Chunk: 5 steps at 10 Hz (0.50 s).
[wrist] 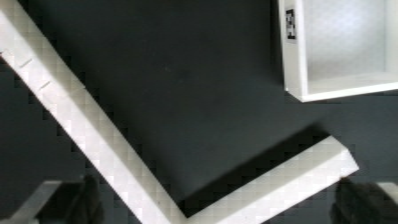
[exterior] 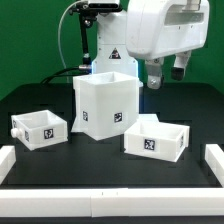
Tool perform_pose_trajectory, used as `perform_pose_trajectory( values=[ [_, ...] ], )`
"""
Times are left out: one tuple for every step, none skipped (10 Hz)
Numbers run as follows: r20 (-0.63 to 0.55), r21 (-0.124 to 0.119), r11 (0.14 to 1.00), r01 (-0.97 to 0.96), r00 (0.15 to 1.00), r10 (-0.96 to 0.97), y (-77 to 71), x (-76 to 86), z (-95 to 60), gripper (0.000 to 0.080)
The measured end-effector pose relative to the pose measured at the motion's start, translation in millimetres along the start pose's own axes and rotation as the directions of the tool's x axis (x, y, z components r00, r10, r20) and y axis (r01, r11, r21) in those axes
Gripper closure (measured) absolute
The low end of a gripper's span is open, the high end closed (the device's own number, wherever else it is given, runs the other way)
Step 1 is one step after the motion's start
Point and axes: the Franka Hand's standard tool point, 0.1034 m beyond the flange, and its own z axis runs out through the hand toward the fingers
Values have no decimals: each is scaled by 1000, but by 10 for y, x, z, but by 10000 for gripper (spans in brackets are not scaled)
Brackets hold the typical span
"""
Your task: Assemble drawer
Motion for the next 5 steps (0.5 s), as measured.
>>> perform_pose_trajectory(
  values=[
    [0,0,1000,-1,1000,1,1,1,-2,150],
    [0,0,1000,-1,1000,1,1,1,-2,150],
    [-1,1,1000,-1,1000,1,1,2,1,150],
    [-1,1,1000,-1,1000,1,0,1,5,150],
    [0,1,1000,-1,1000,1,-1,1,7,150]
  ],
)
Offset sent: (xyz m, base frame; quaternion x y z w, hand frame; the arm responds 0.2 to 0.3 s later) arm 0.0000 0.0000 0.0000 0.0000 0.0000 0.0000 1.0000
